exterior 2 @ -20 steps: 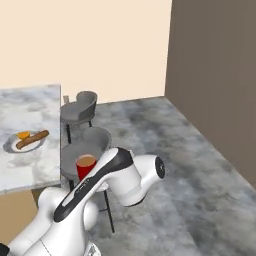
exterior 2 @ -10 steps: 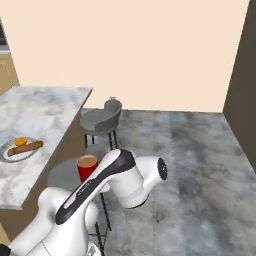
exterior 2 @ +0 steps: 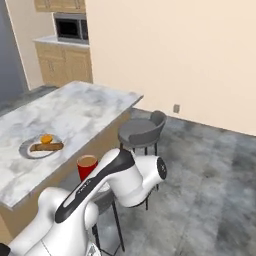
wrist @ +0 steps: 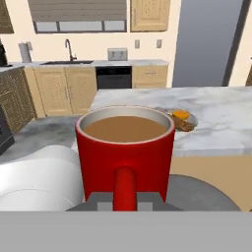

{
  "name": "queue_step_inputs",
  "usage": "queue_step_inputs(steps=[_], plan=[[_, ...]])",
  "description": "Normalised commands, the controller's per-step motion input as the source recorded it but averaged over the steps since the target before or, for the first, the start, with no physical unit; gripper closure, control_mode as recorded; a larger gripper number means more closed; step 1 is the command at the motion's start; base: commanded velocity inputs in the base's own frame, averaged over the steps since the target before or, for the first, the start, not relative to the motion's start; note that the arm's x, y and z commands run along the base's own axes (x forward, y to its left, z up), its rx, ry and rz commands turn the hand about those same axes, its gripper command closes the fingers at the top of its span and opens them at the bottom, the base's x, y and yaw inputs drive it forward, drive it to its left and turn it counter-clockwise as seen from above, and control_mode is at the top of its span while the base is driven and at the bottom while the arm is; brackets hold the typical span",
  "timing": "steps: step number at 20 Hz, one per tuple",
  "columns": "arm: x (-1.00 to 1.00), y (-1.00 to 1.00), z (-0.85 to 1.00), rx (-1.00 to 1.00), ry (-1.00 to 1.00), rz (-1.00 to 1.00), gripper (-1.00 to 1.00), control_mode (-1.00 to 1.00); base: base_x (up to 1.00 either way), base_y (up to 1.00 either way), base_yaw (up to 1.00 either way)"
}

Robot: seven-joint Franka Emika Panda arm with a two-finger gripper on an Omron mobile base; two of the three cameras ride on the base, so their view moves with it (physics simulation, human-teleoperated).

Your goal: Pick up the brewed coffee from the coffee machine and place it next to the breakfast plate on the dining counter.

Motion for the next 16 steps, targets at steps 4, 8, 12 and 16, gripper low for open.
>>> queue_step_inputs(steps=[4,8,12,16], plan=[[0.0,0.0,0.0,0.0,0.0,0.0,1.0,1.0,0.71,-0.42,0.69],[0.0,0.0,0.0,0.0,0.0,0.0,1.0,1.0,0.79,-0.39,0.69],[0.0,0.0,0.0,0.0,0.0,0.0,1.0,1.0,0.66,-0.59,0.64],[0.0,0.0,0.0,0.0,0.0,0.0,1.0,1.0,0.31,-0.84,0.58]])
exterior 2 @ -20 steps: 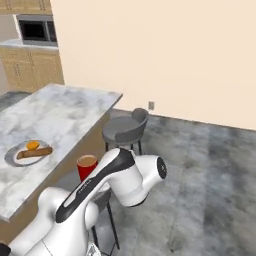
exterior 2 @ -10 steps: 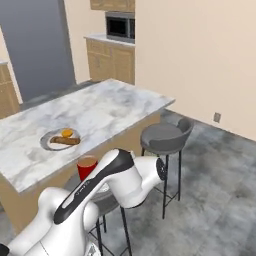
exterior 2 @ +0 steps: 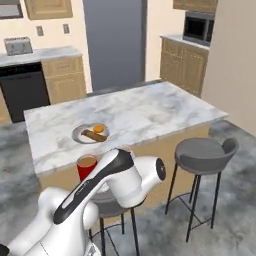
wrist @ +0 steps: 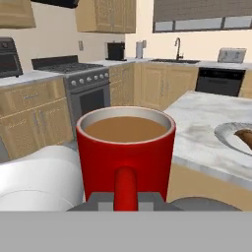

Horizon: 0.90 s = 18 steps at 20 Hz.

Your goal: Pick up the brewed coffee from the coffee machine and place it next to the breakfast plate on the dining counter.

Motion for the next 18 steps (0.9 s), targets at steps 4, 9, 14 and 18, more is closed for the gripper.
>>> queue_step_inputs(steps=[4,9,14,18], plan=[[0.0,0.0,0.0,0.0,0.0,0.0,1.0,1.0,0.09,-0.95,0.56],[0.0,0.0,0.0,0.0,0.0,0.0,1.0,1.0,0.0,-1.0,0.48],[0.0,0.0,0.0,0.0,0.0,0.0,1.0,1.0,0.17,-0.95,0.43],[0.0,0.0,0.0,0.0,0.0,0.0,1.0,1.0,0.86,-0.41,0.46]])
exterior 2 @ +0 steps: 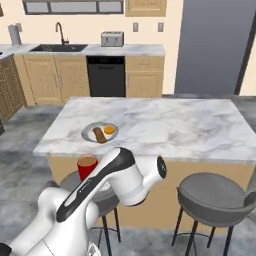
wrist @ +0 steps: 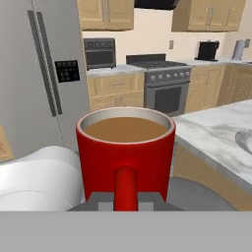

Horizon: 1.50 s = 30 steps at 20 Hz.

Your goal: Pick up the brewed coffee from the coffee machine and place it next to the breakfast plate on the dining counter.

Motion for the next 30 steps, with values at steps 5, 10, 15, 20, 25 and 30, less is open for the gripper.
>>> queue_step_inputs(steps=[5,10,15,20,25,30], plan=[[0.0,0.0,0.0,0.0,0.0,0.0,1.0,1.0,1.0,-0.31,0.46],[0.0,0.0,0.0,0.0,0.0,0.0,1.0,1.0,0.85,-0.53,0.42],[0.0,0.0,0.0,0.0,0.0,0.0,1.0,1.0,0.81,-0.41,0.33],[0.34,-0.21,0.0,0.0,-0.01,-0.01,1.0,-1.0,0.24,-0.14,0.03],[0.81,-0.31,0.0,-0.03,-0.01,-0.13,1.0,-1.0,0.0,0.0,0.0],[0.86,-0.51,0.0,0.0,0.0,-0.15,1.0,-1.0,0.0,0.0,0.0]])
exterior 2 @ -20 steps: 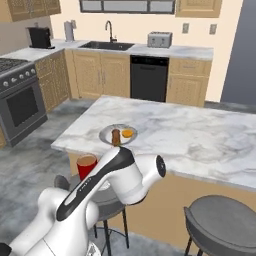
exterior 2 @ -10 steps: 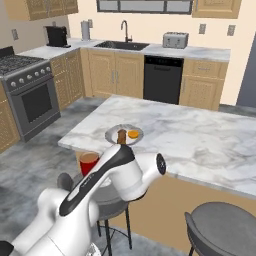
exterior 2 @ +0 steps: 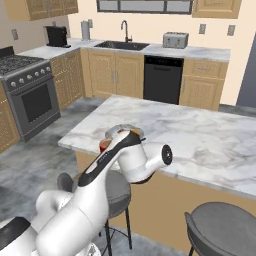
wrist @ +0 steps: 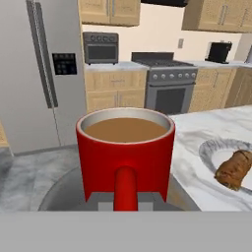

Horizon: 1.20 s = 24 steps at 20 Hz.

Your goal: Pick up the brewed coffee from the coffee machine and place it next to the breakfast plate on the dining counter.

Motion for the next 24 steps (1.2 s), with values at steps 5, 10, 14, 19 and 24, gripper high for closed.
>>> queue_step_inputs(steps=[5,10,14,19,24], plan=[[0.8,-0.49,0.0,0.0,0.0,-0.17,1.0,-1.0,0.0,0.0,0.0],[0.81,-0.33,0.0,0.0,0.01,-0.17,1.0,-1.0,0.0,0.0,0.0],[0.7,-0.26,0.0,0.0,0.0,-0.16,1.0,-1.0,0.0,0.0,0.0],[0.38,-0.35,0.0,0.0,0.0,-0.11,1.0,-1.0,0.0,0.0,0.0],[0.29,-0.29,-0.02,0.0,0.0,-0.06,1.0,-1.0,0.0,0.0,0.0]])
